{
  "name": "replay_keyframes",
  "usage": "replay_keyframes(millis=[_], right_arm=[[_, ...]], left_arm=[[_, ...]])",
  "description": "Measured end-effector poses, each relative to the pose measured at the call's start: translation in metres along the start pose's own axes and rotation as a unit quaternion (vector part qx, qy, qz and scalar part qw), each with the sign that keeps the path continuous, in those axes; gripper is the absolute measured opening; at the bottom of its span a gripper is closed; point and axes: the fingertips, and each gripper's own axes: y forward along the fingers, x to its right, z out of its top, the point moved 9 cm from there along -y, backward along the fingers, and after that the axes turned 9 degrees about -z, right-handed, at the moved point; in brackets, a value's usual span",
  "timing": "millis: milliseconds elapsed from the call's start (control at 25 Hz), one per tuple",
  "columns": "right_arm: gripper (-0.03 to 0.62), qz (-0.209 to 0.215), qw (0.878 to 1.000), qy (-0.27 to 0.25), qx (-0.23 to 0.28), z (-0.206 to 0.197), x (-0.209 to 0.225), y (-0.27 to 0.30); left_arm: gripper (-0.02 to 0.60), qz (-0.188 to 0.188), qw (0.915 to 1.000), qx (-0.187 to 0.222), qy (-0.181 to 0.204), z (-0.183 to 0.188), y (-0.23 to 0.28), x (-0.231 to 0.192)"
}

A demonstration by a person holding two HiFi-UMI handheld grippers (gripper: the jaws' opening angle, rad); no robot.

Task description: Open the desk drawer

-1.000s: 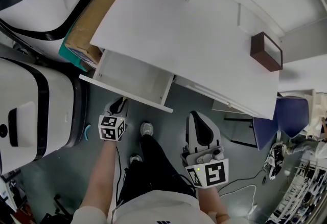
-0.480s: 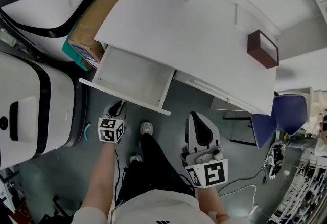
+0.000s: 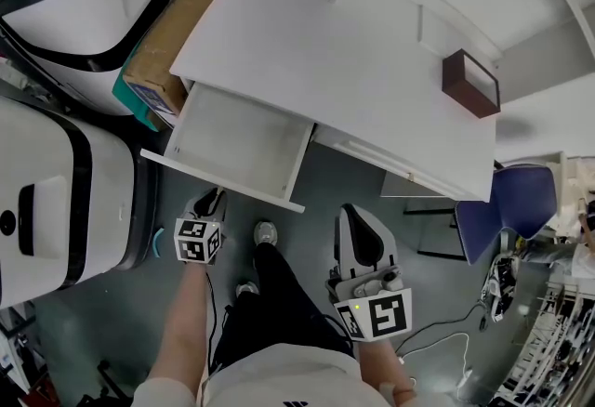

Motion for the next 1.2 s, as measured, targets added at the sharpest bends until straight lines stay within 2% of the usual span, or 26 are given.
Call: replay_keyframes(millis=[640,960,1120,1200], right_arm=[[0.002,-0.001,1.000,-0.004,0.011,0.005,-0.004,-0.020],[0.002,-0.002,1.000,-0.007,0.017,0.009,-0.004,-0.033],[0.002,0.002,1.000,-0.006,0.021,0.011,-0.006,-0.038],[0.002,0.007,1.000,-0.006,0.025,0.012,-0.010,-0.040]], left_arm=[[0.072,0.006,1.0000,-0.004,-0.003,-0.017,-0.019,0.006],[0.083,0.010,0.9996,0.012,-0.023,-0.022,-0.033,0.010],[0.014,0.035,0.9978,0.047,-0.031,-0.016,-0.053,0.011],[0.005,0.042,0.9972,0.059,-0.022,-0.010,-0.064,0.013]])
